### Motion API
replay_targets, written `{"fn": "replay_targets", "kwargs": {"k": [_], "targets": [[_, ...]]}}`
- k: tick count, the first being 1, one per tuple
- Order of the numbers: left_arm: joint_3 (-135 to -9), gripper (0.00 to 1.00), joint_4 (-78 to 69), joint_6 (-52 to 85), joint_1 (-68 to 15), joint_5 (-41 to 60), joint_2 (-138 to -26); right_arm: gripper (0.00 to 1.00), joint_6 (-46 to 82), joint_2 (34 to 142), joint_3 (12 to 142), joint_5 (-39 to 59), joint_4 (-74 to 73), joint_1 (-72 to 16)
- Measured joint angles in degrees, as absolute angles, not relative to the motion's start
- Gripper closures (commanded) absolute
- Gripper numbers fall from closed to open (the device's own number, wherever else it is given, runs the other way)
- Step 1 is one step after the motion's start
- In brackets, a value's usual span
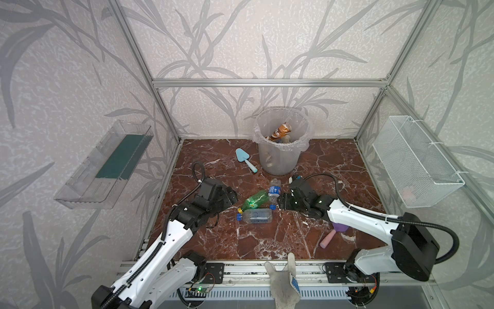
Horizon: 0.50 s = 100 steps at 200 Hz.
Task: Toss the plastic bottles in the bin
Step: 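Lower the right gripper onto the clear Pepsi bottle and grasp it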
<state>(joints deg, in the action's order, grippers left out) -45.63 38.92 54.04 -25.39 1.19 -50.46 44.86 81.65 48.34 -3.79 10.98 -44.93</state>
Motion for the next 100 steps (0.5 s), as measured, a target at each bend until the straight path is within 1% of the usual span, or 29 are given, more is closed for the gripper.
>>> {"fn": "replay_targets", "kwargs": {"k": [21, 36, 43, 100], "targets": [[-45.1, 0.1, 38.9, 54.3, -25.4, 1.4, -49.8, 0.28, 44.4, 85.5, 51.6, -5.0, 10.6, -44.9], [-44.6, 0.1, 38.8, 54.6, -25.4, 1.6, -49.1, 0.22, 44.1, 88.6, 54.0, -5.8, 10.5, -44.9], [-44.3, 0.1, 38.9, 54.7, -25.4, 1.6, -48.9, 0.21, 44.1, 89.9, 55.0, -6.3, 10.5, -44.9], [-42.5, 0.1, 38.9, 55.7, -25.4, 1.8, -47.0, 0.21, 44.1, 98.1, 61.1, -10.7, 11.0, -44.4]]}}
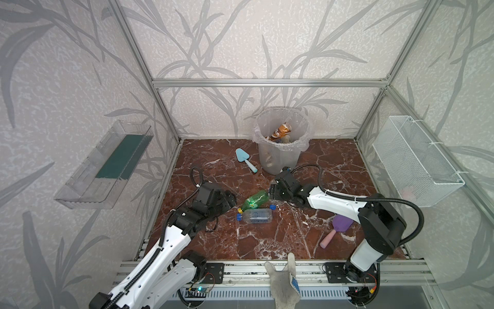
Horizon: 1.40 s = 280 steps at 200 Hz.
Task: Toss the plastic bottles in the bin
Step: 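Lower the right gripper onto the clear Pepsi bottle and grasp it, then lift the Pepsi bottle with the right gripper and draw it toward the robot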
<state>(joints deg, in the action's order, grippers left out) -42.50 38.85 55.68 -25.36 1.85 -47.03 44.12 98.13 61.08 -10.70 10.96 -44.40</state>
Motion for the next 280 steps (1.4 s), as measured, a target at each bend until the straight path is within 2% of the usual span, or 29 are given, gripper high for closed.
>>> {"fn": "replay_targets", "kwargs": {"k": [78, 160, 216, 280], "targets": [[-41.7, 0.1, 38.9, 56.6, -25.4, 1.9, -44.9, 0.27, 44.1, 108.0, 66.8, -12.0, 11.7, -43.0], [-41.0, 0.1, 39.0, 56.8, -25.4, 1.9, -44.7, 0.45, 42.6, 109.2, 67.5, -11.3, 13.0, -40.5], [-41.0, 0.1, 38.8, 56.8, -25.4, 1.9, -45.3, 0.47, 40.8, 102.4, 60.1, -9.5, 14.3, -39.2], [-41.0, 0.1, 37.4, 56.8, -25.4, 2.3, -47.9, 0.48, 40.7, 88.2, 46.1, -5.7, 18.1, -39.0]]}}
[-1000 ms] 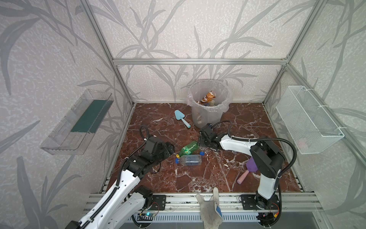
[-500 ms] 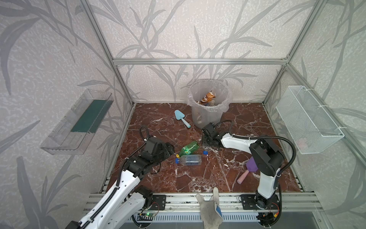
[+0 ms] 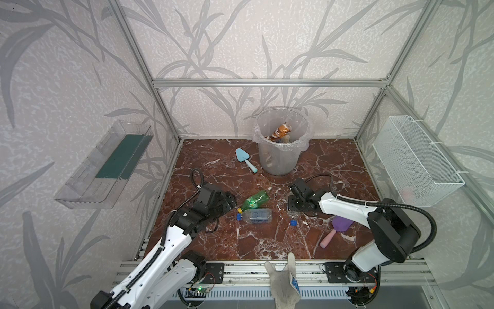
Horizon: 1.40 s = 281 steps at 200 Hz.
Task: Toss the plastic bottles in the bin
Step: 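Lift the Pepsi bottle with the right gripper and draw it toward the robot, then swing the right gripper over the bin and release the Pepsi bottle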
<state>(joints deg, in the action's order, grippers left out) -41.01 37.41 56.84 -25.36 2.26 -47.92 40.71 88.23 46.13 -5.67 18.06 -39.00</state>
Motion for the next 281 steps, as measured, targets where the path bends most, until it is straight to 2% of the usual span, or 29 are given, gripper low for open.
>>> {"fn": "replay_targets", "kwargs": {"k": [78, 150, 199, 234, 281], "targets": [[-41.0, 0.1, 36.2, 56.8, -25.4, 3.8, -51.8, 0.39, 42.0, 77.1, 37.3, -1.9, 22.7, -39.0], [-41.2, 0.11, 35.4, 56.8, -25.4, 5.0, -54.2, 0.28, 41.7, 76.8, 36.6, -1.0, 27.0, -39.0], [-41.2, 0.1, 35.3, 56.8, -25.4, 5.0, -54.3, 0.37, 41.1, 78.2, 36.6, -0.9, 27.9, -39.0], [-41.2, 0.1, 35.1, 56.8, -25.4, 5.0, -54.5, 0.41, 40.8, 77.4, 36.5, -0.9, 28.8, -39.0], [-41.2, 0.1, 34.6, 56.8, -25.4, 5.1, -56.1, 0.45, 40.9, 71.5, 35.8, -0.8, 32.3, -39.0]]}}
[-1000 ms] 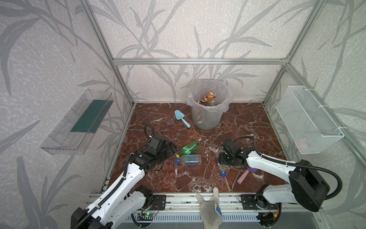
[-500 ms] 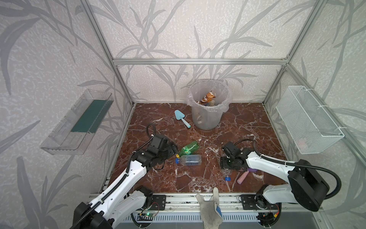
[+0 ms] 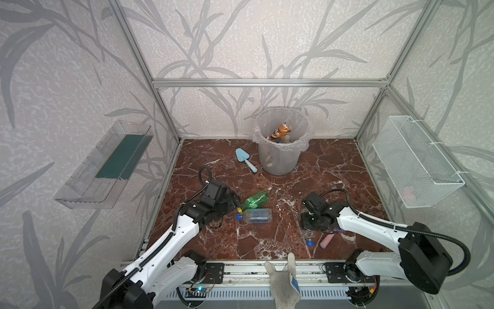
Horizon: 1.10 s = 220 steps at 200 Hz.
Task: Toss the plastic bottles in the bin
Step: 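Swing the right gripper over the bin and release the Pepsi bottle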
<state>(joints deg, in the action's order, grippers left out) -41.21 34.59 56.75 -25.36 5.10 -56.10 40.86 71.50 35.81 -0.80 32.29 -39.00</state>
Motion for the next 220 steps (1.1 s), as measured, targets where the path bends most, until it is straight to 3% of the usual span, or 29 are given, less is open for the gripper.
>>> {"fn": "replay_targets", "kwargs": {"k": [34, 58, 86, 111, 142, 158, 196, 220], "targets": [[-41.9, 0.1, 34.2, 56.6, -25.4, 5.5, -57.3, 0.46, 40.6, 65.3, 37.5, -1.8, 36.2, -38.7], [-43.5, 0.1, 34.2, 56.6, -25.4, 5.5, -57.5, 0.46, 38.3, 64.0, 49.0, -1.9, 41.4, -35.8], [-46.9, 0.1, 34.5, 56.6, -25.4, 4.7, -57.5, 0.43, 33.1, 75.2, 84.3, -1.4, 45.4, -30.5], [-50.9, 0.1, 35.5, 56.2, -25.3, 4.0, -57.5, 0.15, 30.1, 92.1, 122.0, -1.4, 47.5, -27.3], [-52.9, 0.1, 36.1, 55.9, -25.3, 3.2, -56.5, 0.07, 28.4, 105.4, 146.7, -1.0, 58.7, -25.0], [-52.4, 0.1, 36.6, 55.6, -25.3, 2.6, -54.8, 0.08, 28.3, 105.6, 143.1, -1.8, 62.7, -25.1], [-50.2, 0.1, 37.4, 55.5, -25.0, 1.6, -51.5, 0.14, 28.7, 85.6, 97.2, -1.9, 55.4, -28.0], [-47.7, 0.1, 37.6, 55.5, -24.9, 1.5, -50.8, 0.18, 30.1, 74.3, 80.0, -1.2, 52.1, -29.7]]}}
